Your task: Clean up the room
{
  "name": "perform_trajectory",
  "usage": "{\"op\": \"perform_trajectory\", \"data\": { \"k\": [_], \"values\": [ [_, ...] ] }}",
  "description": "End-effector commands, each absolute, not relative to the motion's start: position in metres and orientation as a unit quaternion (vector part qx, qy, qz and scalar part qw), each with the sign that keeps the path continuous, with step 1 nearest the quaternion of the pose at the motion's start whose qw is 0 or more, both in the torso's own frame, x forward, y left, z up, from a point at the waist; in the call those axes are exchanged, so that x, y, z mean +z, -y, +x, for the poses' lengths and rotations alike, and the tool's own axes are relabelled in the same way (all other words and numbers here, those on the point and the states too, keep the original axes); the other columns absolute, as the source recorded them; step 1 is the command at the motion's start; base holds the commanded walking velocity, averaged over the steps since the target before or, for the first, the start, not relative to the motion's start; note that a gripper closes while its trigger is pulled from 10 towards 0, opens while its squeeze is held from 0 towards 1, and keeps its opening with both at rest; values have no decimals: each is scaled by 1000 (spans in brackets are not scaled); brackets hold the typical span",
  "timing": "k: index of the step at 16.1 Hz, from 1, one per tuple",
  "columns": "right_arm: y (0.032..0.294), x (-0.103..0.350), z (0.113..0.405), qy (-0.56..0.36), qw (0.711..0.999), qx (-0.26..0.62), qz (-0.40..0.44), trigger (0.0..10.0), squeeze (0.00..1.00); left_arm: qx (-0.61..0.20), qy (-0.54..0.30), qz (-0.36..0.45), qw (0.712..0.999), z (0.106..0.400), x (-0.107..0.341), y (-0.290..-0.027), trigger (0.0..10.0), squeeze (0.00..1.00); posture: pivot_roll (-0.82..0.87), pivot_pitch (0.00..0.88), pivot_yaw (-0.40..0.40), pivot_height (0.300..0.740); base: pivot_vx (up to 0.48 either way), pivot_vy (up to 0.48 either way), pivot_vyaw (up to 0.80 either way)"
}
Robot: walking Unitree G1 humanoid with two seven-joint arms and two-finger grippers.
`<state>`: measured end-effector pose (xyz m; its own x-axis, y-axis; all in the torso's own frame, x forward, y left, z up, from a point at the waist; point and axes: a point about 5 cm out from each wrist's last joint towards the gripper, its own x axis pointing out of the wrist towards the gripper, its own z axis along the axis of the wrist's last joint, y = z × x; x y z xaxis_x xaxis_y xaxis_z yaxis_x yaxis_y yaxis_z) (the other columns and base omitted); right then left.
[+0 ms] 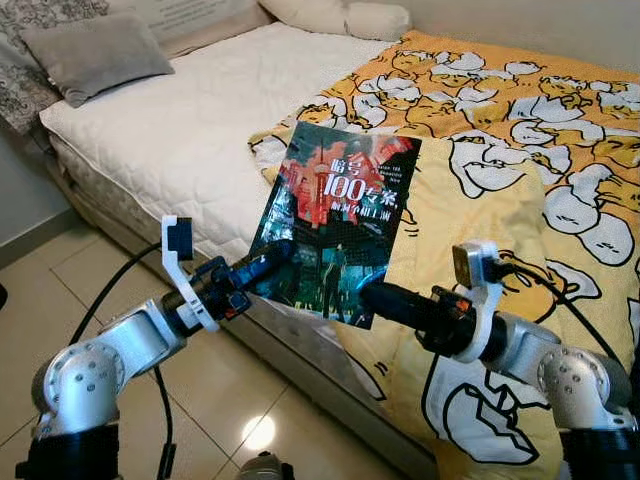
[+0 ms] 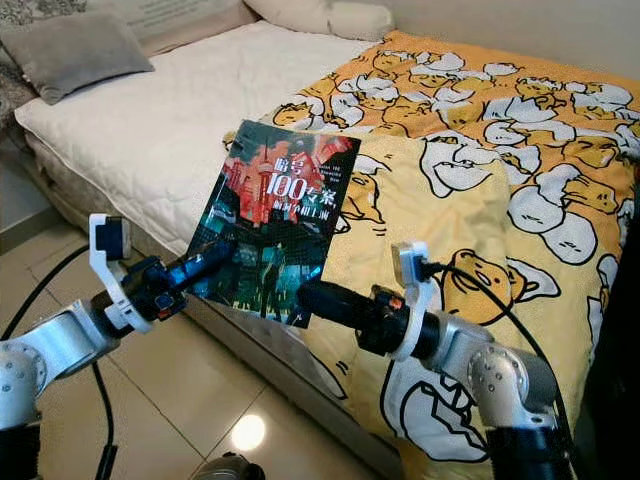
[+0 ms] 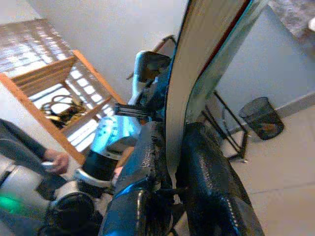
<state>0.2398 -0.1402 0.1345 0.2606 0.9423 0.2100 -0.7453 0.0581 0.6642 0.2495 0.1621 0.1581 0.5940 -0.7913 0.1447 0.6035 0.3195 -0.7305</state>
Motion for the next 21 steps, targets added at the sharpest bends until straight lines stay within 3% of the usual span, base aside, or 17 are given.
{"op": "perform_trajectory", "data": {
  "k": [1,2,3,5,6,8,9,14,19,20,21],
  "values": [
    [136,138,240,-136,720,594,331,10000,525,-431,-105,-367,818,250,166,-162,0,0,10,0,90,740,0,0,0],
    [136,138,240,-136,720,594,331,10000,525,-431,-105,-367,818,250,166,-162,0,0,10,0,90,740,0,0,0],
    [143,128,244,-144,766,535,326,10000,1000,-399,-95,-338,847,248,168,-168,0,0,3,0,83,740,0,0,0],
    [155,118,248,-139,817,462,315,10000,1000,-362,-87,-286,883,247,171,-174,0,0,4,0,74,740,0,0,0],
    [174,108,248,-134,877,371,273,10000,1000,-289,-109,-140,941,248,165,-183,0,0,-1,0,68,740,0,0,0],
    [178,106,248,-135,888,352,264,10000,1000,-266,-116,-98,952,249,164,-186,0,0,-3,0,70,740,0,0,0],
    [184,107,248,-124,911,307,247,10000,1000,-228,-125,-19,965,252,161,-187,0,0,1,0,63,740,0,0,0],
    [167,107,249,-76,955,170,233,10000,1000,-140,-79,-1,987,254,158,-179,0,0,7,0,33,740,0,0,0],
    [157,104,244,-67,984,91,139,10000,1000,-92,-85,31,992,244,146,-185,0,0,20,0,15,740,0,0,0],
    [157,102,245,-79,985,80,132,10000,686,-76,-80,43,993,245,146,-188,0,0,25,0,15,740,0,0,0],
    [155,101,246,-84,984,78,133,10000,0,-63,-94,56,992,245,142,-190,10000,0,24,0,16,740,0,0,0]
  ]
}}
